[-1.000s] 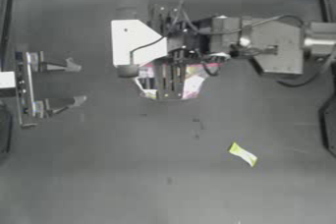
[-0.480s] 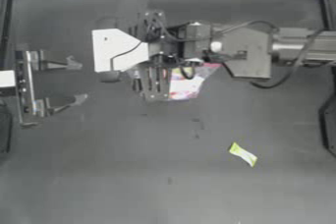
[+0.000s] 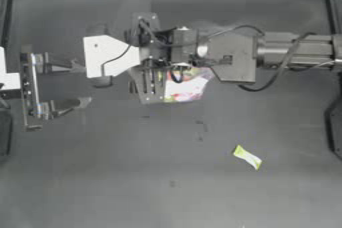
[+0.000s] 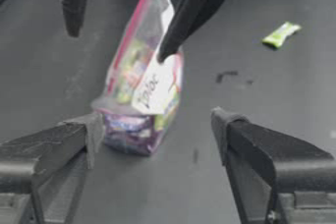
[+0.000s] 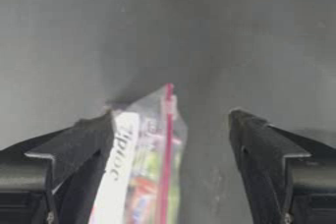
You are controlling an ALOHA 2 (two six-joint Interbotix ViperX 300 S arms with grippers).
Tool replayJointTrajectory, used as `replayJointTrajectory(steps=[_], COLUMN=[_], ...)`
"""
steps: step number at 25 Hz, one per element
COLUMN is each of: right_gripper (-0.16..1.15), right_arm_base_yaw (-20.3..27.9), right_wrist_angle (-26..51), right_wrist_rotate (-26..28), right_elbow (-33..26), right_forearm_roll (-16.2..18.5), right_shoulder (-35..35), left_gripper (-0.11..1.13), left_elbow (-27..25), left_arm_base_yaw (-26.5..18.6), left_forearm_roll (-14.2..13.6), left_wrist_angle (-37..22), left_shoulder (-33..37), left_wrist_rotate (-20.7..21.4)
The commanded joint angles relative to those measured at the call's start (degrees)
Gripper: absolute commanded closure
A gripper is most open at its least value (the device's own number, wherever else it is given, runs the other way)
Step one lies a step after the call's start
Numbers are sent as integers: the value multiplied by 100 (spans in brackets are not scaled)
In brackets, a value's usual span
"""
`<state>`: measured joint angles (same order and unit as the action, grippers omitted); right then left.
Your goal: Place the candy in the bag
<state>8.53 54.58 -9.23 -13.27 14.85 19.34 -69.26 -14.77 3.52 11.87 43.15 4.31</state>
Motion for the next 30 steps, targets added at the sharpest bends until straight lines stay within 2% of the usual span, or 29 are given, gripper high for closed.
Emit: replayJointTrajectory(steps=[1,15,22,30], right_gripper=[1,2,11,12], right_arm_base_yaw=[-9,-9,-9,-9], right_wrist_angle=[35,149,149,149], right_wrist_rotate=[9,18,26,9], right_elbow=[-229,-369,-378,-396], right_forearm_roll=[132,167,132,114], right_shoulder=[-88,132,167,237], left_gripper=[5,5,5,5], left_elbow=[53,26,18,26], left_arm_base_yaw=[-18,-18,-18,-18], left_forearm_roll=[9,9,9,9], left_wrist_angle=[44,44,44,44], left_shoulder=[-53,-44,-44,-44], left_wrist_rotate=[9,9,9,9])
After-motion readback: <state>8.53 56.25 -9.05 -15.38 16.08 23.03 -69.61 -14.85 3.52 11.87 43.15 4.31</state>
